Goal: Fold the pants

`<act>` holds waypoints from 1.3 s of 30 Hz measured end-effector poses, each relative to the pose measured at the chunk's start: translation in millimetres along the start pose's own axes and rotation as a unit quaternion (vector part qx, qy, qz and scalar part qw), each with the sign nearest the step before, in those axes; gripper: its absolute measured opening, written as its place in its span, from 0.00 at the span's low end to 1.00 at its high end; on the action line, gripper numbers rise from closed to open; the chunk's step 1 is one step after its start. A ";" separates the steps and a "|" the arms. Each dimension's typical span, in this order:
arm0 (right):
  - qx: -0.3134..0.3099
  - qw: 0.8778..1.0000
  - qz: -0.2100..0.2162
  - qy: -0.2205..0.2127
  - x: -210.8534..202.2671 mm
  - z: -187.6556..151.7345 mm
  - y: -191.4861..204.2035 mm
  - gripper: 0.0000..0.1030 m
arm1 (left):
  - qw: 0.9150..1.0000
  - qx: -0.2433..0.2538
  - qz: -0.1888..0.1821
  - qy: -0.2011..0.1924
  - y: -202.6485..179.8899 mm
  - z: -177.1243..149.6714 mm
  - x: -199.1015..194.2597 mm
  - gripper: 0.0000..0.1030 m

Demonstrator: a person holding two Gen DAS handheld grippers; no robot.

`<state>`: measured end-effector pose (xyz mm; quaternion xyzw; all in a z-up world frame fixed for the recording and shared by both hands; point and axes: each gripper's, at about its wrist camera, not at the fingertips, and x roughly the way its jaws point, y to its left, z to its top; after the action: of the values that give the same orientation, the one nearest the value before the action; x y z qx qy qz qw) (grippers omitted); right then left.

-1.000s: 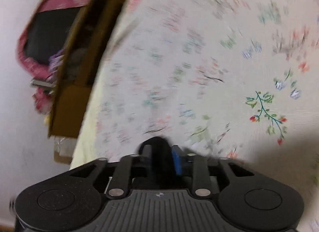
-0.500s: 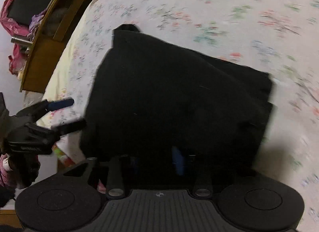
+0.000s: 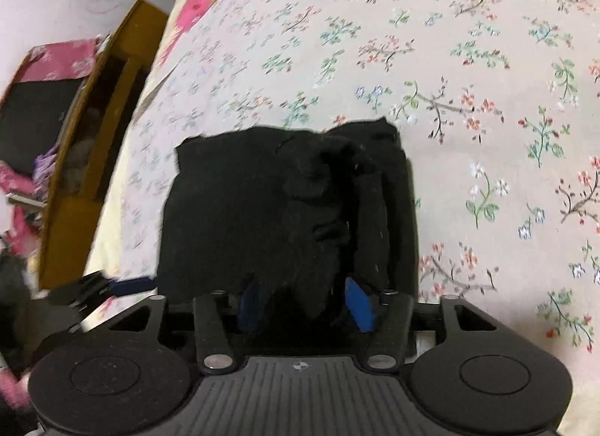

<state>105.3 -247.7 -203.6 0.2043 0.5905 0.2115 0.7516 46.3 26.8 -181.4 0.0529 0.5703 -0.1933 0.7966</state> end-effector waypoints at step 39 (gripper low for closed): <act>-0.142 0.984 -0.095 -0.056 -11.7 -23.0 50.2 0.25 | 0.999 0.021 -0.004 -0.032 -21.8 9.9 18.8 0.99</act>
<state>76.5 -211.4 -171.2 0.0501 0.5280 0.2094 0.8215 52.2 -1.0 -192.5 0.0612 0.5403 -0.2097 0.8126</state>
